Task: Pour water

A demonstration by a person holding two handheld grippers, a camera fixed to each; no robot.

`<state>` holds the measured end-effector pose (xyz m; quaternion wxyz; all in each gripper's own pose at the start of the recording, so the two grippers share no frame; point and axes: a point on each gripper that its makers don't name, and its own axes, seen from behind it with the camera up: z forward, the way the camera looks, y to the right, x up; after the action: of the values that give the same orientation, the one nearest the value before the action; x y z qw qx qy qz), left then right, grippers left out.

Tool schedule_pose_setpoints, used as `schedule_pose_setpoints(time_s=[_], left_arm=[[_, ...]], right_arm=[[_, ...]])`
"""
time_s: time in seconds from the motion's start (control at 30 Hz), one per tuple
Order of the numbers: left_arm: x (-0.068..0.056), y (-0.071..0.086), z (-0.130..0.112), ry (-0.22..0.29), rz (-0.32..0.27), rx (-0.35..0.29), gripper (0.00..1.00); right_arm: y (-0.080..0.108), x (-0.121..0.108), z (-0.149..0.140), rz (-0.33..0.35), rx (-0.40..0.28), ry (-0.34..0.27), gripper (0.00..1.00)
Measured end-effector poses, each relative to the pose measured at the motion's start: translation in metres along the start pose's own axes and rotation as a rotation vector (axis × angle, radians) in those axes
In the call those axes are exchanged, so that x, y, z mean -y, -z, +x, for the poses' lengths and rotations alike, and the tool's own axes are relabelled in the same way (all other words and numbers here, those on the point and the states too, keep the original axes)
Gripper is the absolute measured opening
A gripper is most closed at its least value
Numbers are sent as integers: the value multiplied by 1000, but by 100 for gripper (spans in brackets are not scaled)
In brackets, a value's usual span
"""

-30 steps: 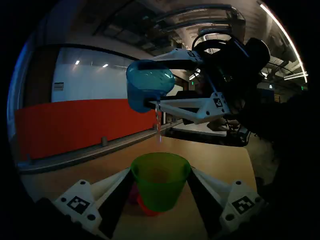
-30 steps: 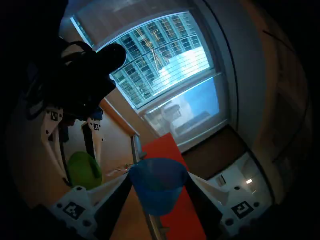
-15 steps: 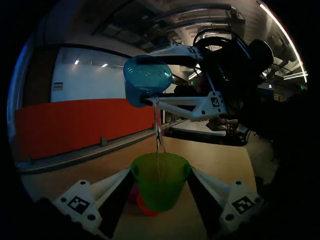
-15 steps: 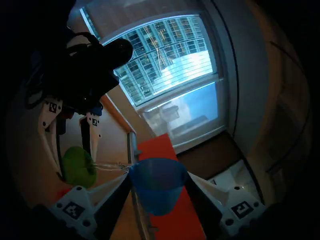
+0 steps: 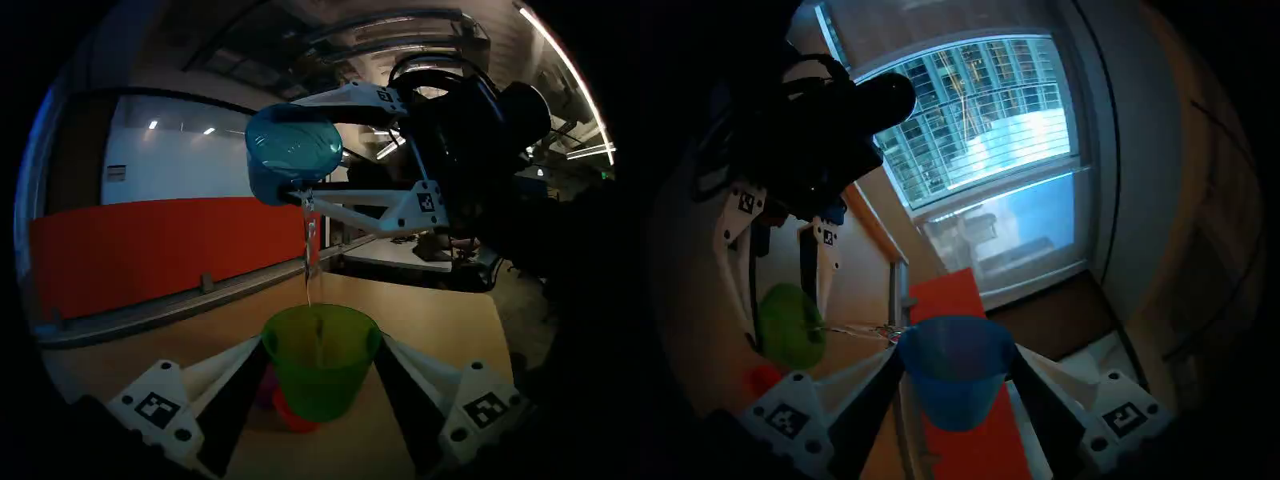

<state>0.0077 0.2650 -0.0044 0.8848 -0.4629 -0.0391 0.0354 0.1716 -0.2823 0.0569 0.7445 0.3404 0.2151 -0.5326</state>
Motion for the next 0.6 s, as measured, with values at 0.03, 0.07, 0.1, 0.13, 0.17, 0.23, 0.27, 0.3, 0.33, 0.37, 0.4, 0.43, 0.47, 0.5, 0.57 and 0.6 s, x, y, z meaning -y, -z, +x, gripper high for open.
schedule_pose_setpoints(time_s=[0.03,0.07,0.1,0.13,0.17,0.23,0.27,0.3,0.33,0.37,0.4,0.43,0.47,0.5,0.57,0.6], left_arm=[[0,0,0,0,0,0,87],[0,0,0,-1,0,0,87],[0,0,0,-1,0,0,87],[0,0,0,-1,0,0,87],[0,0,0,-1,1,0,87],[1,0,0,0,1,-1,87],[1,0,0,1,1,-1,87],[1,0,0,1,2,-1,87],[2,0,1,0,3,-1,87],[2,1,1,0,3,-1,87],[2,1,1,0,4,-1,87],[2,1,1,-1,4,-1,87],[2,1,1,-1,4,-1,87],[2,1,2,-1,4,-2,87],[2,1,2,0,4,-2,87],[2,1,2,-1,4,-2,87]], right_arm=[[0,-1,0,-2,0,5,92],[-1,-1,0,-4,0,10,92],[-1,-2,0,-5,0,14,91],[-1,-3,1,-7,-1,18,91],[-2,-3,1,-8,-1,21,92],[-2,-4,0,-9,-1,30,92],[-3,-5,0,-10,0,33,92],[-3,-5,0,-11,0,38,92],[-3,-5,0,-11,0,43,92],[-4,-6,-1,-12,0,47,92],[-4,-6,-1,-13,0,52,91],[-4,-7,-1,-14,0,58,91],[-4,-7,-1,-16,0,63,91],[-4,-8,-1,-16,1,69,91],[-4,-8,-1,-16,2,79,91],[-4,-8,-1,-16,2,85,91]])
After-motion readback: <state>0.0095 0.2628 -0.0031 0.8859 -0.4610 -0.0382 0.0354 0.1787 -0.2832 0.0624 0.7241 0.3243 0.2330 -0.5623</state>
